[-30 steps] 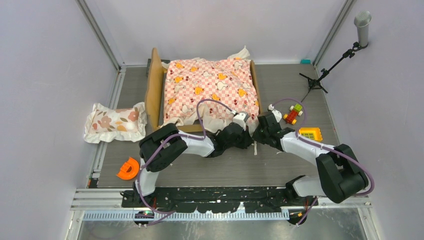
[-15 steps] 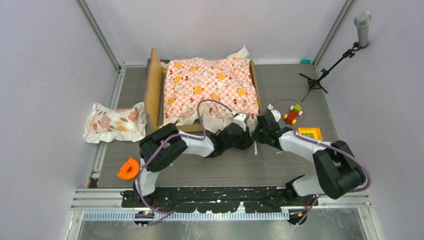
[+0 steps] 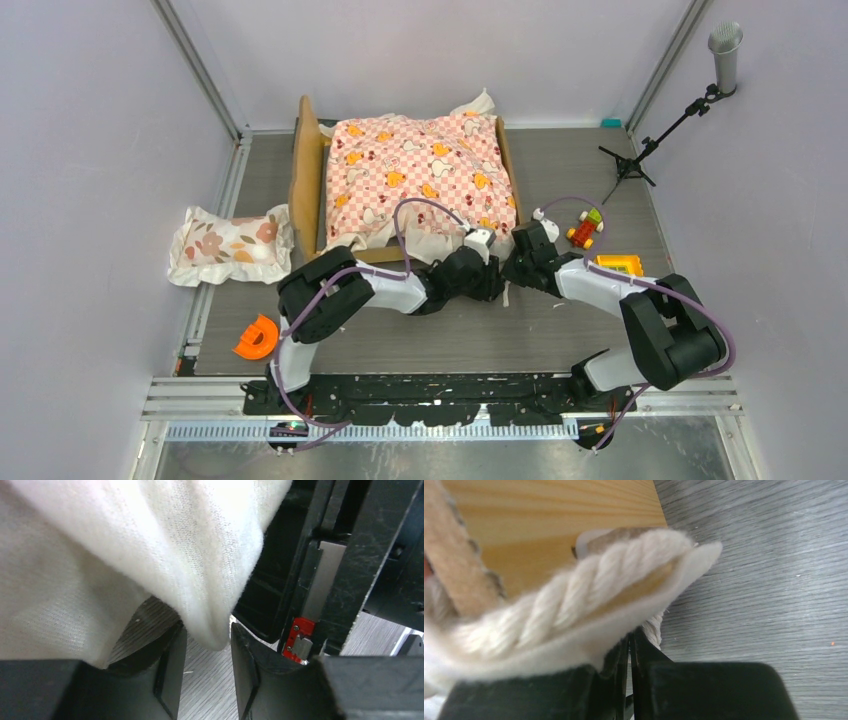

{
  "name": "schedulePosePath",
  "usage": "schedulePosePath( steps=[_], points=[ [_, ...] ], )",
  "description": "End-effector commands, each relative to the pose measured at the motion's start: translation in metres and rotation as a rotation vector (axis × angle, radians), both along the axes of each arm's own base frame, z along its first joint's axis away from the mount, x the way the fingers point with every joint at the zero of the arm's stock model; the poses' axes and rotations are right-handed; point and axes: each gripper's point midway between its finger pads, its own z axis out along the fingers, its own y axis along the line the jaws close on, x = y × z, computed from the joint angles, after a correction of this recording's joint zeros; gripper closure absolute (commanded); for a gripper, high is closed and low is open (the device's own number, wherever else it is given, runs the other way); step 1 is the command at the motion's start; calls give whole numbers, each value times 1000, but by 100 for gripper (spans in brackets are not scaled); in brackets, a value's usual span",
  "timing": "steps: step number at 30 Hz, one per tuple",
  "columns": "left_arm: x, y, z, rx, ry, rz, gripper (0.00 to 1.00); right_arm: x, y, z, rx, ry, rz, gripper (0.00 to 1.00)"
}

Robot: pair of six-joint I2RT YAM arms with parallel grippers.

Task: Set up the pet bed
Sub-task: Tie the ropes to the bed frame.

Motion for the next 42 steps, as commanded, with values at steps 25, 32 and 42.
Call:
schedulePosePath(
  steps=[25, 32, 42],
  points=[
    [26, 60, -12, 321, -112, 118, 79, -27, -9, -8, -51, 89, 37, 89],
    [39, 54, -18, 368, -147, 128, 70, -30, -7, -8, -36, 90, 41, 89],
    [43, 40, -29, 338, -111, 146, 69, -30, -5, -13, -24, 106, 37, 89]
  ],
)
